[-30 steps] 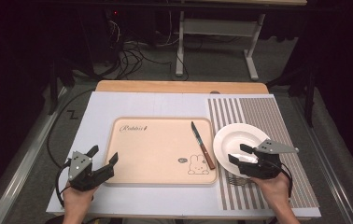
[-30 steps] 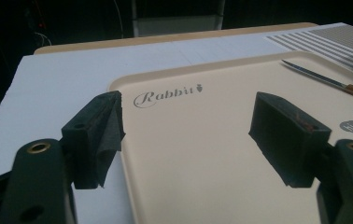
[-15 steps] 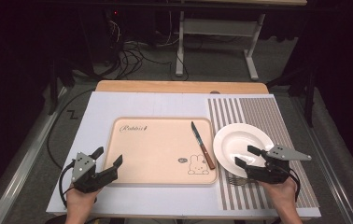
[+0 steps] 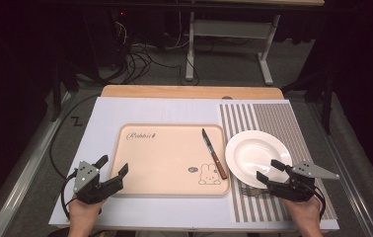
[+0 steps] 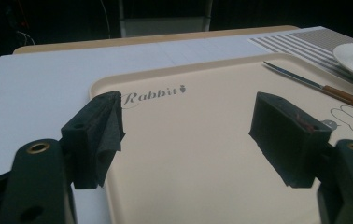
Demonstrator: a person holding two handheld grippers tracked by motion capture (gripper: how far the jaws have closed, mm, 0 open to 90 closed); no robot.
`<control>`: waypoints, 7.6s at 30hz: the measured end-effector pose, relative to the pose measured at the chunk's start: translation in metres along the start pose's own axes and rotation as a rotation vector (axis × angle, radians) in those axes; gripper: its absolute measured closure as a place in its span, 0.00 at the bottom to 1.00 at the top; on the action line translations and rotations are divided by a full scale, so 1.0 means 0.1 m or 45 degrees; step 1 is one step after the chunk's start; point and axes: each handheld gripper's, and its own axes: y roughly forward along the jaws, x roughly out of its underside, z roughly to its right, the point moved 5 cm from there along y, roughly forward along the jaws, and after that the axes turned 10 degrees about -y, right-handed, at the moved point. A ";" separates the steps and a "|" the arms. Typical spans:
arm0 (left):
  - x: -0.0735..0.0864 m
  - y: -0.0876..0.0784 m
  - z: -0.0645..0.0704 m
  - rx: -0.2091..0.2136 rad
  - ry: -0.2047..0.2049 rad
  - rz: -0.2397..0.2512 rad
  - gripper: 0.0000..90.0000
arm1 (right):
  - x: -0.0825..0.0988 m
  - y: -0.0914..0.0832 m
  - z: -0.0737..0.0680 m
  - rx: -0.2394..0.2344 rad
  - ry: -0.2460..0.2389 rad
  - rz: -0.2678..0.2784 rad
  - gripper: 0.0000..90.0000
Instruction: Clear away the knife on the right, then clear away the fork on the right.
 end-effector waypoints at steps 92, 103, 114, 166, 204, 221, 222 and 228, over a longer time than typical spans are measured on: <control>-0.02 0.07 -0.02 -0.020 0.009 -0.013 0.28 | 0.35 -0.24 0.24 -0.080 -0.170 -0.964 0.57; -0.02 0.07 -0.02 -0.023 0.011 -0.011 0.28 | 0.40 -0.27 0.15 -0.092 -0.230 -0.977 0.62; -0.02 0.07 -0.02 -0.023 0.013 -0.012 0.28 | 0.39 -0.27 0.09 -0.116 -0.276 -0.983 0.74; -0.03 0.06 -0.04 -0.030 0.008 -0.001 0.28 | 0.20 -0.05 -0.34 -0.320 -0.360 -0.895 0.88; -0.04 0.05 -0.06 -0.039 0.006 -0.002 0.28 | -0.26 0.38 -0.59 -0.371 -0.321 -0.777 0.88; -0.04 0.04 -0.07 -0.045 0.007 0.003 0.28 | -0.45 0.67 -0.67 -0.358 -0.246 -0.752 0.88; -0.04 0.04 -0.08 -0.045 0.006 0.003 0.28 | -0.45 0.69 -0.68 -0.363 -0.245 -0.748 0.88; -0.04 0.05 -0.08 -0.044 0.007 0.000 0.28 | -0.51 0.77 -0.71 -0.372 -0.238 -0.737 0.88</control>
